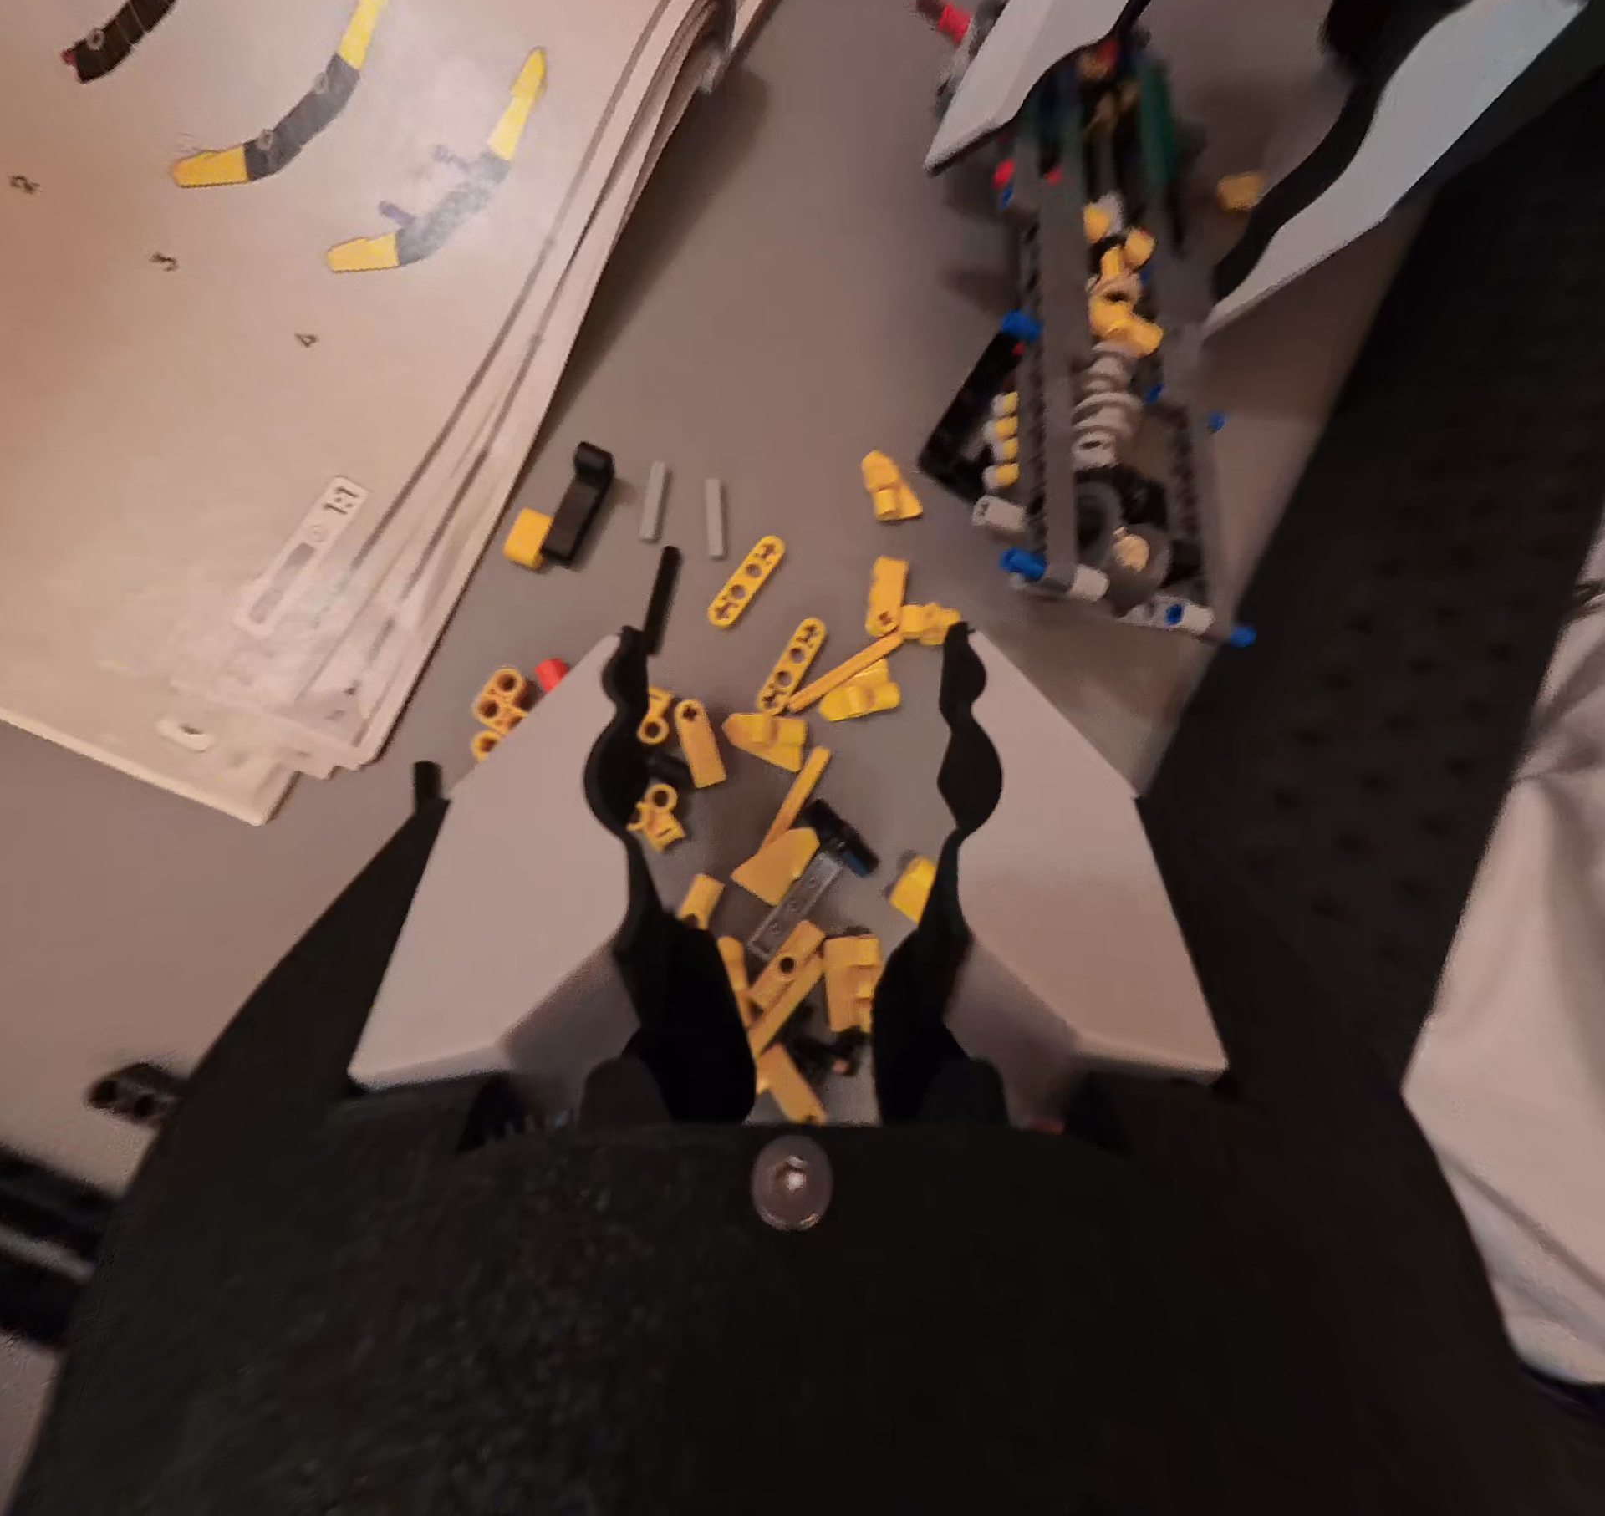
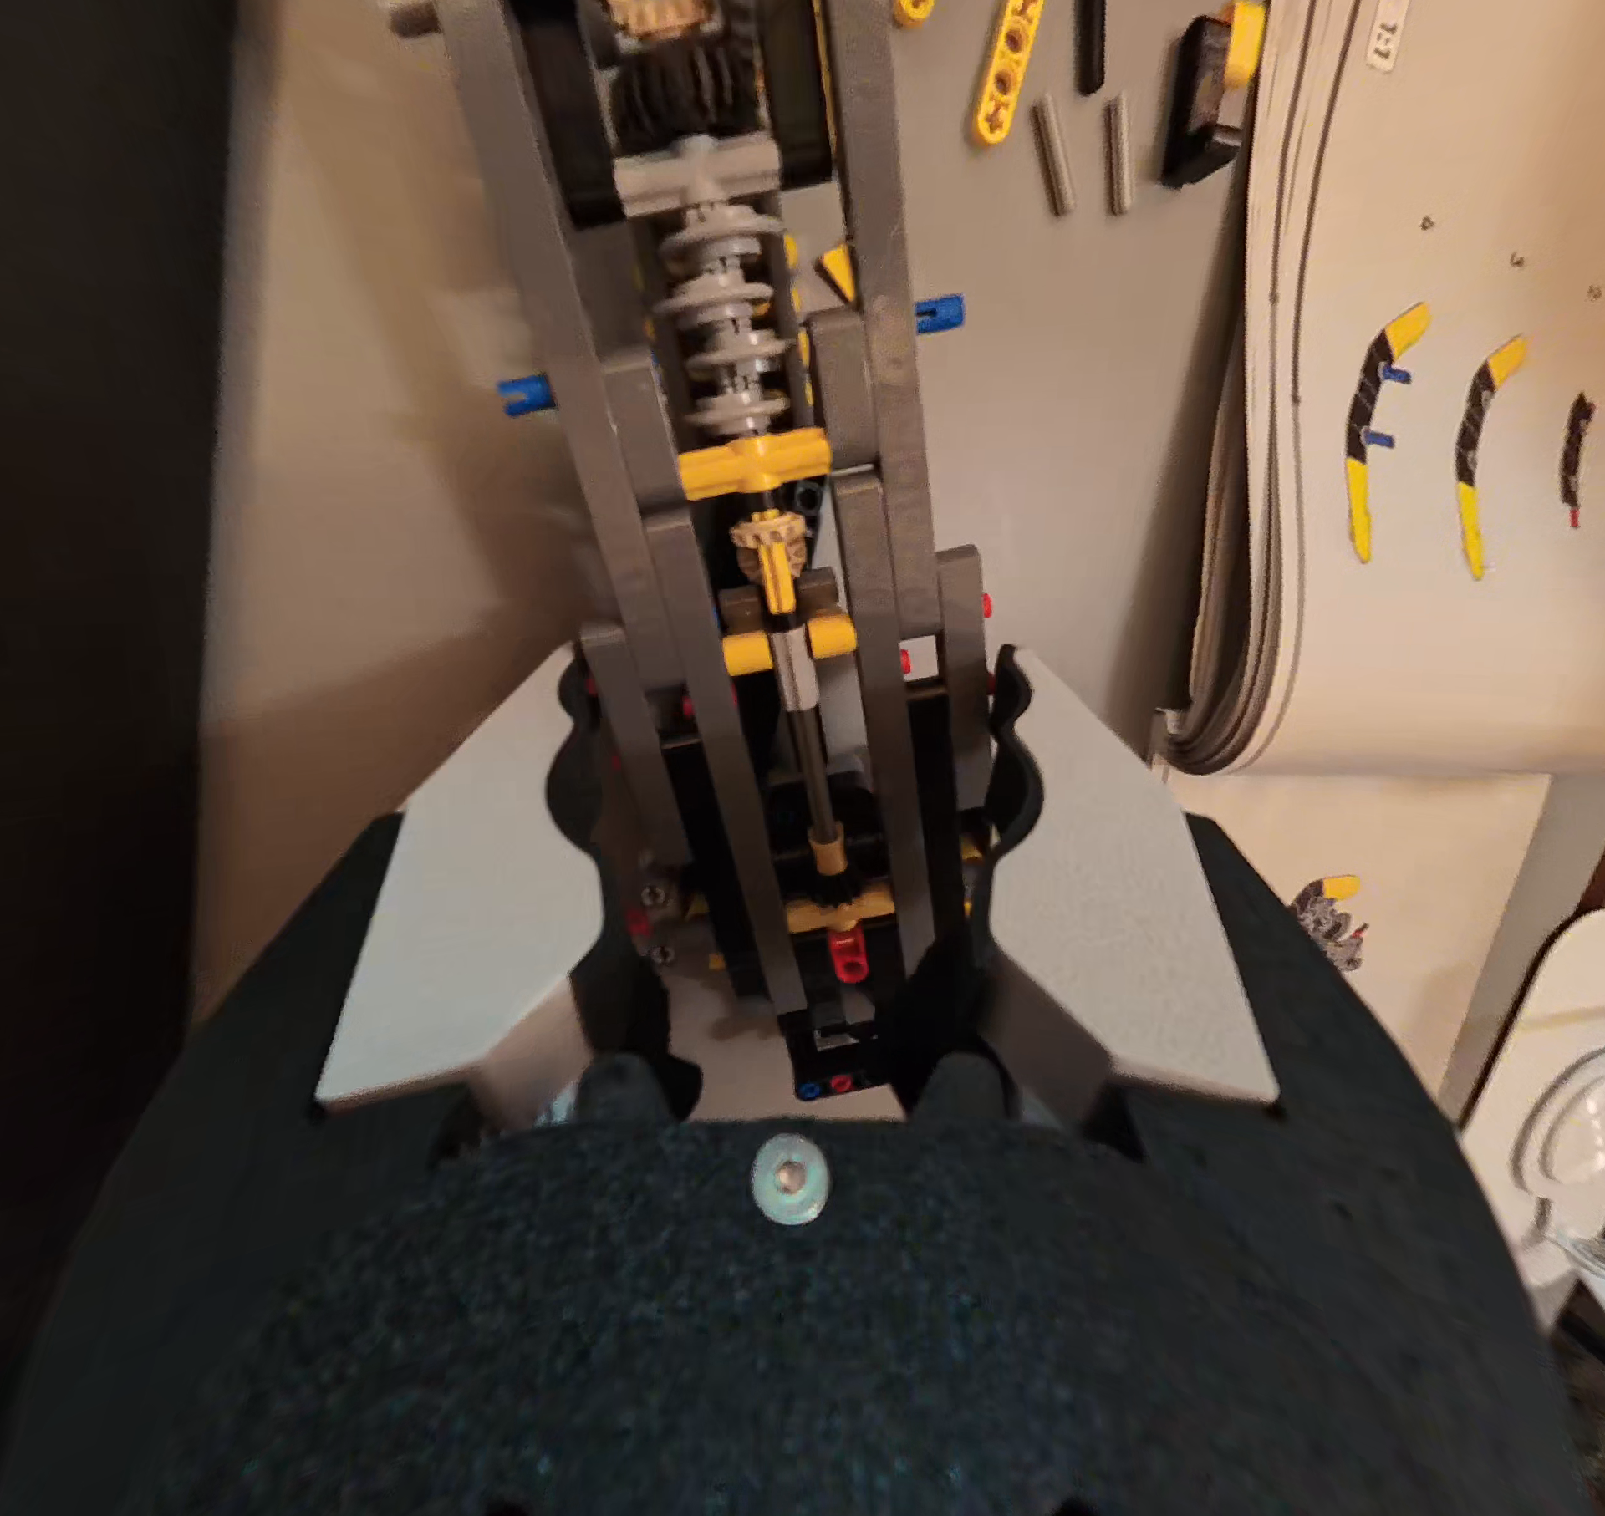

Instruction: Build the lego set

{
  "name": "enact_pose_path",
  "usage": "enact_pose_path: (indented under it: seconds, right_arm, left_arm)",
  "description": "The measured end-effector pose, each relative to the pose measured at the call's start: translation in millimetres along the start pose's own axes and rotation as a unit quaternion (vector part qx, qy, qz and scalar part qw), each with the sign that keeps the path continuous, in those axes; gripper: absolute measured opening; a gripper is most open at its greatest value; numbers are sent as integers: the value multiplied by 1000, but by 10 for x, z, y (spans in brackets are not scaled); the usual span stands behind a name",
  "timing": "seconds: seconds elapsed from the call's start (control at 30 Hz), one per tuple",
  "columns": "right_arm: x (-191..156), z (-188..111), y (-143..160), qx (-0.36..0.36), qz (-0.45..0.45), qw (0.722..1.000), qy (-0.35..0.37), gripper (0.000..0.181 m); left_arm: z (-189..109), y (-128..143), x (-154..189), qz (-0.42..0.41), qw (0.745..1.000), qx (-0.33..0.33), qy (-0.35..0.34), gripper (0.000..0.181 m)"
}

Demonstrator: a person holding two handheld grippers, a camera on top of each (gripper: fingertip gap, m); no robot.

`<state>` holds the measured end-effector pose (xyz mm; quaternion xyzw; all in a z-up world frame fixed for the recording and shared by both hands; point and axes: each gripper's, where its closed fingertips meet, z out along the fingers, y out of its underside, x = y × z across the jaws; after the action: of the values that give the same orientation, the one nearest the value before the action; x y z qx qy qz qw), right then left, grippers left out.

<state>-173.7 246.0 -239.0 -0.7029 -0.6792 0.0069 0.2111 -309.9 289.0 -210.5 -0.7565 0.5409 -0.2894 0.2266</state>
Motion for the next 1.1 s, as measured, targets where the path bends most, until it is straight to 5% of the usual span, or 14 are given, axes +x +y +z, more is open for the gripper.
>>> enact_pose_path:
  seconds: [0.17,0.47,0.7,0.87,0.97,1.1]
  right_arm:
    - [-59,-69,61,17,-5,999,40,89]
    - [-271,-480,79,127,0,983,135,89]
    - [-266,-501,73,139,7,980,143,89]
    - [-227,-467,52,146,7,980,137,88]
    - [-168,-380,35,138,10,982,126,87]
    - [-76,-190,3,111,13,989,99,86]
  left_arm:
    - [158,18,-2,110,992,-49,26,52]
    - [799,-156,587,246,944,-109,189,68]
    - [984,-263,787,241,945,-112,192,22]
    - [764,-408,509,171,978,-74,95,22]
    - [315,-389,-102,59,996,-42,-48,22]
    - [-535,238,-1195,-184,944,-33,-273,22]
